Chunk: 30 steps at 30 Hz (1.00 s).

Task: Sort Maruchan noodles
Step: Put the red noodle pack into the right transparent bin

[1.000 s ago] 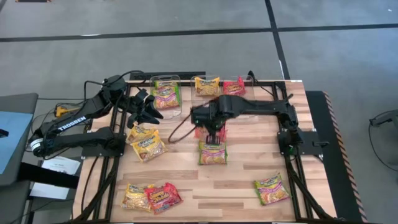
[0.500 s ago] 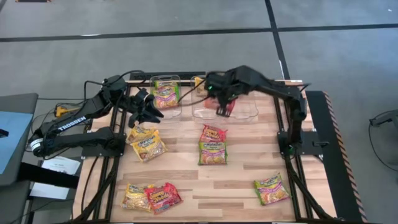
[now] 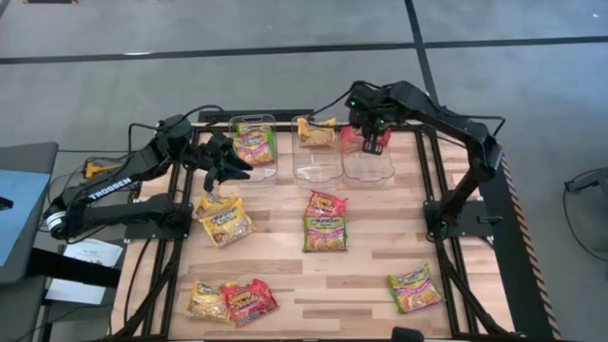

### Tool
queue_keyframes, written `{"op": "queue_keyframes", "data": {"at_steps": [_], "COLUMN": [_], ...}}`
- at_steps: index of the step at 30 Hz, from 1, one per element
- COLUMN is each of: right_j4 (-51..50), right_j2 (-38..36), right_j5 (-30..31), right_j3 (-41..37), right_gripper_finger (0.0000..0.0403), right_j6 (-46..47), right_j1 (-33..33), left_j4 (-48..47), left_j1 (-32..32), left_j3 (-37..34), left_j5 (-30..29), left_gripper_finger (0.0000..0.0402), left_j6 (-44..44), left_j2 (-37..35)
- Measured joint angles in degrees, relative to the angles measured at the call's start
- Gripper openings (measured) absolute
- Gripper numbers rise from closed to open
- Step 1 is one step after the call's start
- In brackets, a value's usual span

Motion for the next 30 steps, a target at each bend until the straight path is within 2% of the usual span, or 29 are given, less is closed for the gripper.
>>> {"op": "queue_keyframes", "data": {"at_steps": [5, 11, 21, 30], "right_j4": [8.5, 16.0, 28.1, 33.5], "right_j2": [-1.5, -1.2, -1.2, -1.2], "right_j5": [-0.1, -0.3, -3.7, -5.8], "right_j3": [-9.7, -16.3, -24.1, -29.1], "right_gripper_finger": [0.0001, 0.0001, 0.0001, 0.0005], "right_j6": [-8.3, -15.4, -17.7, -18.4], "right_j1": [-3.4, -5.1, -6.1, -8.5], "left_j4": [0.0, 0.0, 0.0, 0.0], "left_j1": [0.0, 0.0, 0.0, 0.0], "left_j3": [0.0, 0.0, 0.0, 0.0], "left_j5": [-3.7, -6.8, -11.1, -11.5], "left_gripper_finger": [0.0176, 0.0176, 0.0176, 0.0176], "left_j6": [2.6, 4.5, 4.5, 4.5], "left_j2": [0.0, 0.0, 0.0, 0.0]}}
